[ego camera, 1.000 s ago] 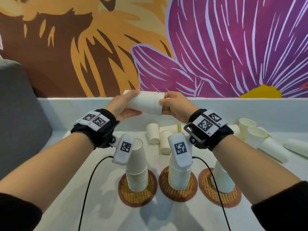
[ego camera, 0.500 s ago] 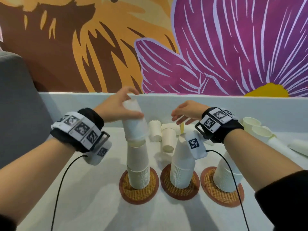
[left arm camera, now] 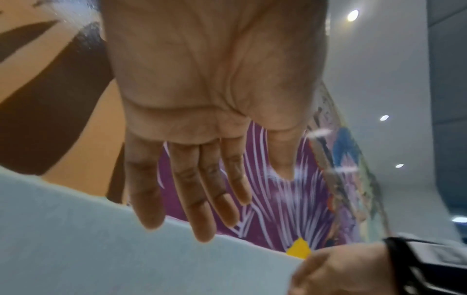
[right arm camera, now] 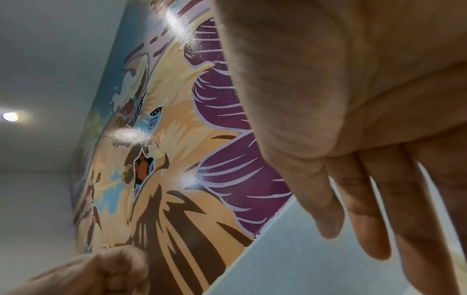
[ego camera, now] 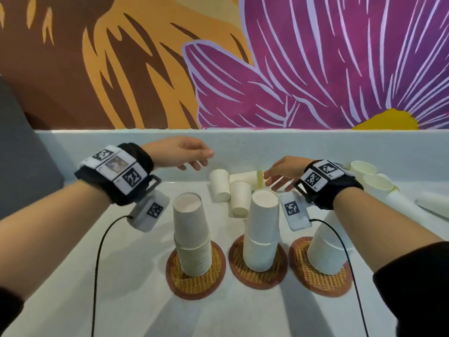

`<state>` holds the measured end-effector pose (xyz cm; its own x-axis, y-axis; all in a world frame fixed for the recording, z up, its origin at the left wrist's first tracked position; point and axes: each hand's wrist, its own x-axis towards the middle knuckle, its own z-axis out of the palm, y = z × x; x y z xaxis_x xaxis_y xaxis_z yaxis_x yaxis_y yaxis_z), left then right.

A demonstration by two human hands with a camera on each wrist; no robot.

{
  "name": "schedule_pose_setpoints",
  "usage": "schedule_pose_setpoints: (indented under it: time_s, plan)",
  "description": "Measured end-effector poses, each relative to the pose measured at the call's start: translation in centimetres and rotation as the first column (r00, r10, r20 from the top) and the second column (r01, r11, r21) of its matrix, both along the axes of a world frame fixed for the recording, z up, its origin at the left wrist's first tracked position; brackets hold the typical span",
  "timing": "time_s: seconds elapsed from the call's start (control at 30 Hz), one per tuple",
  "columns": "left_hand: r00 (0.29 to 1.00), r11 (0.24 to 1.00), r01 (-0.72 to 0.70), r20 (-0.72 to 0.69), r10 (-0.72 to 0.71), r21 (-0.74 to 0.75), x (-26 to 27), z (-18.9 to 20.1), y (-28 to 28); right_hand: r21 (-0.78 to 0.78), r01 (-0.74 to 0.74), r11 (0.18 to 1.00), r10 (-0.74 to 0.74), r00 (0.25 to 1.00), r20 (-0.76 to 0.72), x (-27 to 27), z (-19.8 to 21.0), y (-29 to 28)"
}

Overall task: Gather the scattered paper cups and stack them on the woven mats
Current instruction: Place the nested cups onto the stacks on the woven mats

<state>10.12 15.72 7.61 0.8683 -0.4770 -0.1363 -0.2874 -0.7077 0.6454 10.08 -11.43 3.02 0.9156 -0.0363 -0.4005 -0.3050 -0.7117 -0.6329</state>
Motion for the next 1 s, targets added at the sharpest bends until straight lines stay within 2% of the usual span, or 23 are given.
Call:
schedule_pose_setpoints:
  time_s: [0.1, 0.2, 0.37, 0.53, 0.77, 0.9, 1.0]
  plan:
    - [0.995, 0.994, -0.062, 0.089, 0.053, 0.090, 3.5, 0.2, 0.4, -0.009, 0.022, 1.000, -0.022, 1.000, 0.016, 0.9, -0.5, -0.8]
    - [0.988, 0.973, -0.077, 0.148, 0.046, 0.216, 6.3, -1.1, 0.3, -0.019, 0.030, 0.999, -0.030, 1.000, 0.010, 2.3, -1.1, -1.2]
    - [0.989, 0.917, -0.029, 0.143, -0.030, 0.398, 10.0, -5.4, -0.5, -0.103, -0.016, 0.995, 0.014, 1.000, -0.023, 5.1, -2.8, -0.9]
    - [0.995, 0.925, 0.027, 0.078, -0.061, 0.380, 13.1, -9.8, -1.5, -0.181, -0.118, 0.976, 0.109, 0.992, -0.058, 7.9, -4.9, -0.3]
    - [0.989, 0.932, 0.119, 0.046, -0.143, 0.344, 15.5, -14.1, -4.0, -0.073, -0.196, 0.978, 0.189, 0.978, -0.089, 9.5, -8.7, 0.5]
    - [0.993, 0.925, 0.112, -0.012, -0.116, 0.363, 15.3, -16.5, -5.0, -0.046, -0.252, 0.967, 0.244, 0.962, -0.123, 9.7, -10.4, 0.8]
    - [0.999, 0.937, 0.044, 0.012, -0.051, 0.345, 14.9, -18.0, -4.9, -0.059, -0.231, 0.971, 0.224, 0.969, -0.105, 9.7, -10.9, 0.6]
